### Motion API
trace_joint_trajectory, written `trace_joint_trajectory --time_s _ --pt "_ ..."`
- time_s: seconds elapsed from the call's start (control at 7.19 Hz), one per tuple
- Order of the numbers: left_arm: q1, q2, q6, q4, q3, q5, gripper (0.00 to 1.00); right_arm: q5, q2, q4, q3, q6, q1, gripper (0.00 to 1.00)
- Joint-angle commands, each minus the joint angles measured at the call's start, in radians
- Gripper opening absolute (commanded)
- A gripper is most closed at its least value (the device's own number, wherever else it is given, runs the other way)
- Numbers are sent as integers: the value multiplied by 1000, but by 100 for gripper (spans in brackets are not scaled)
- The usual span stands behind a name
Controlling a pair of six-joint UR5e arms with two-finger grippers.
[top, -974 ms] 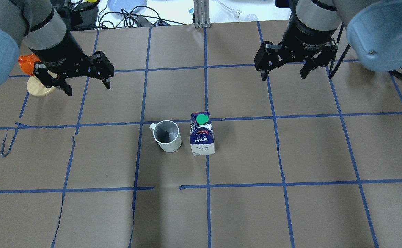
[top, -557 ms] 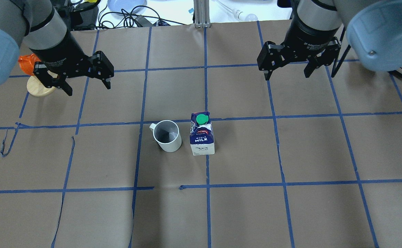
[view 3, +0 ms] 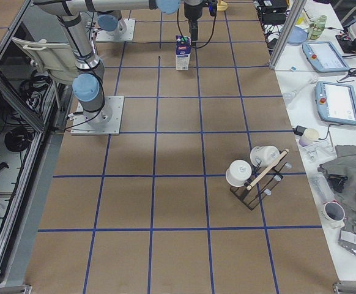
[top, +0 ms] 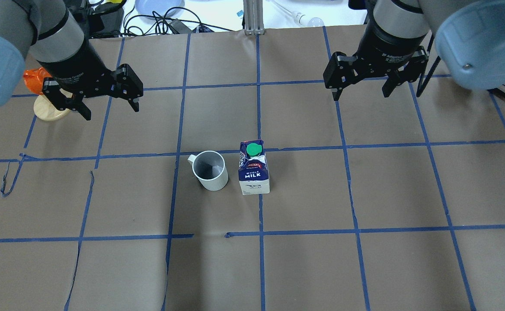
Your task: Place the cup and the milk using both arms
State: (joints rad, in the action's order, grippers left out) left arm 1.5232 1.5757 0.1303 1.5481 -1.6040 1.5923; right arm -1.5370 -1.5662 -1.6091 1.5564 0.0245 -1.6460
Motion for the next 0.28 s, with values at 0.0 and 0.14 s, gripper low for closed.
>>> trace_joint_trajectory --time_s 0.0,0.14 --pt "0 1 0 0 -1 0 100 0 0 0 -1 0 0 100" --pt "0 0 0 0 -1 0 100 -2 0 0 1 0 -1 100"
